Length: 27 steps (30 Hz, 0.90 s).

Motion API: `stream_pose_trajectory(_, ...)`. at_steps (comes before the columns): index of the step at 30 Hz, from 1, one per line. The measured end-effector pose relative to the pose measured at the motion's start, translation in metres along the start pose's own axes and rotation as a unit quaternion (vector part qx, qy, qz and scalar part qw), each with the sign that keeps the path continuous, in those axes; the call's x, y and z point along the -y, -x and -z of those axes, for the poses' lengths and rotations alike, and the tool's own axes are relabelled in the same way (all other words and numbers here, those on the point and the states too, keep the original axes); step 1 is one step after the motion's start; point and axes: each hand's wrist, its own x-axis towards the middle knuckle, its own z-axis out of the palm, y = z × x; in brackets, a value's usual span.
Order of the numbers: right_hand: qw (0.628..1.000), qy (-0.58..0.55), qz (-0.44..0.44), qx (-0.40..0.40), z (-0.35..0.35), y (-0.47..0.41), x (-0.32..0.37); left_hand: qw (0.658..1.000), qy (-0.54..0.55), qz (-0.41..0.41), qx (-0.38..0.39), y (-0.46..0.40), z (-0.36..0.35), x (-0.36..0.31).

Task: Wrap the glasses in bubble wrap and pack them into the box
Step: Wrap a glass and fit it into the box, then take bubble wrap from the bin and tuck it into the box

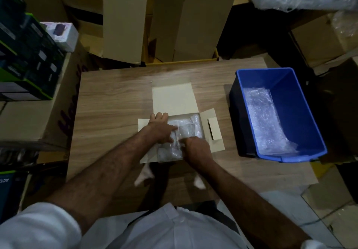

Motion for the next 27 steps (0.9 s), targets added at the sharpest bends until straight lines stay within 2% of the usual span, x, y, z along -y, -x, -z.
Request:
stream_pose_trajectory(6,0.999,-0.014,0.04,-0.02,0.004,0.006,-0.007,0.996,0.056,-0.023,-0.065,0.016,-0.018,0.002)
stream_pose_trajectory(12,0.983,-0.028,0.054,-0.172,0.024,0.017,-0.026,0.971,0.128,0.001,-0.203,0.034,-0.027,-0.018)
stream_pose_trajectory(18,0.965,-0.03,0.021,-0.258,0.067,0.032,-0.071,0.947,0.186,0.017,-0.262,0.028,-0.018,-0.073)
stream_pose_trajectory(23,0.964,-0.059,-0.019,-0.26,0.095,0.051,-0.137,0.923,0.228,0.027,-0.31,0.009,0.024,-0.131)
stream_pose_trajectory(27,0.961,-0.065,-0.025,-0.266,0.096,0.064,-0.201,0.908,0.241,0.002,-0.344,-0.011,0.052,-0.179)
